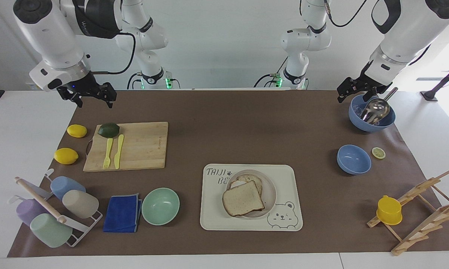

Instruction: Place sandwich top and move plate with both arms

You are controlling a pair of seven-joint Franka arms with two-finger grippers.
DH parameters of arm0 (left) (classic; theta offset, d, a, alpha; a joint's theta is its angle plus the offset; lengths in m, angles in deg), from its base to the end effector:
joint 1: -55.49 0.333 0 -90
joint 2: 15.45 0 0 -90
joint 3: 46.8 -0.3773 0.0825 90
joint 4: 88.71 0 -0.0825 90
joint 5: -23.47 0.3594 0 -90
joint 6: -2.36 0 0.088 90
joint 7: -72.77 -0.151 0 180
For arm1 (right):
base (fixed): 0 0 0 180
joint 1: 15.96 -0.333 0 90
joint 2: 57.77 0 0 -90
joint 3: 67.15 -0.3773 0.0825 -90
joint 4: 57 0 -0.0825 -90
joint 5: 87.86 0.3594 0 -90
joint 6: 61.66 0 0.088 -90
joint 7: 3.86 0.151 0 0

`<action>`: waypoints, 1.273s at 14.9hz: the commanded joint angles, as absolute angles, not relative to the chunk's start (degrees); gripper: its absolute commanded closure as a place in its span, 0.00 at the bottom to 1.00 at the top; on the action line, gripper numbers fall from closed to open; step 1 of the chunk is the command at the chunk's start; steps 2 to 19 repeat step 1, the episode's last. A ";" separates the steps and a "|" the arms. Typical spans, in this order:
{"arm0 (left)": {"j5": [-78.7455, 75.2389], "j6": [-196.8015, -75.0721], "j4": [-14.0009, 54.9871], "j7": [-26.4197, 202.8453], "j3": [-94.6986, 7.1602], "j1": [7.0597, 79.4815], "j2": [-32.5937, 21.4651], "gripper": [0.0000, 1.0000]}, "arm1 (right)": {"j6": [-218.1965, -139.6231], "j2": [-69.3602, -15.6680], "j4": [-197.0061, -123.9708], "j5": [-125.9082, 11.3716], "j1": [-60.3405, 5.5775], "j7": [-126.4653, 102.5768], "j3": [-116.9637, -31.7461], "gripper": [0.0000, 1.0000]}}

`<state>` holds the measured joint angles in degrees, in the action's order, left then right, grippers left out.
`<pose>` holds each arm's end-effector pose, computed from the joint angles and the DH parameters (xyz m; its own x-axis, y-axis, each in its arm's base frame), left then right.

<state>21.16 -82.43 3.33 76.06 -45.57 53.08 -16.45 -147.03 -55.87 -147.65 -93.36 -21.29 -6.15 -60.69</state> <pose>0.5063 -0.0387 0.6281 0.9938 -0.0094 -0.1109 -0.0057 -0.9994 0.0336 0.5257 -0.0244 0.6139 0.9917 0.0121 -0.1283 0.0243 -0.9952 0.0944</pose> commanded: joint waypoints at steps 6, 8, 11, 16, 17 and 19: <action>22.33 -83.51 4.46 74.97 -44.78 54.17 -17.73 0.00 | -146.74 -56.89 -148.58 -91.55 -20.44 -6.58 -61.09 0.00; 22.33 -83.51 4.46 74.97 -44.78 54.17 -17.73 0.00 | -146.74 -56.89 -148.58 -91.55 -20.44 -6.58 -61.09 0.00; 22.33 -83.51 4.46 74.97 -44.78 54.17 -17.73 0.00 | -146.74 -56.89 -148.58 -91.55 -20.44 -6.58 -61.09 0.00; 22.33 -83.51 4.46 74.97 -44.78 54.17 -17.73 0.00 | -146.74 -56.89 -148.58 -91.55 -20.44 -6.58 -61.09 0.00; 22.33 -83.51 4.46 74.97 -44.78 54.17 -17.73 0.00 | -146.74 -56.89 -148.58 -91.55 -20.44 -6.58 -61.09 0.00; 22.33 -83.51 4.46 74.97 -44.78 54.17 -17.73 0.00 | -146.74 -56.89 -148.58 -91.55 -20.44 -6.58 -61.09 0.00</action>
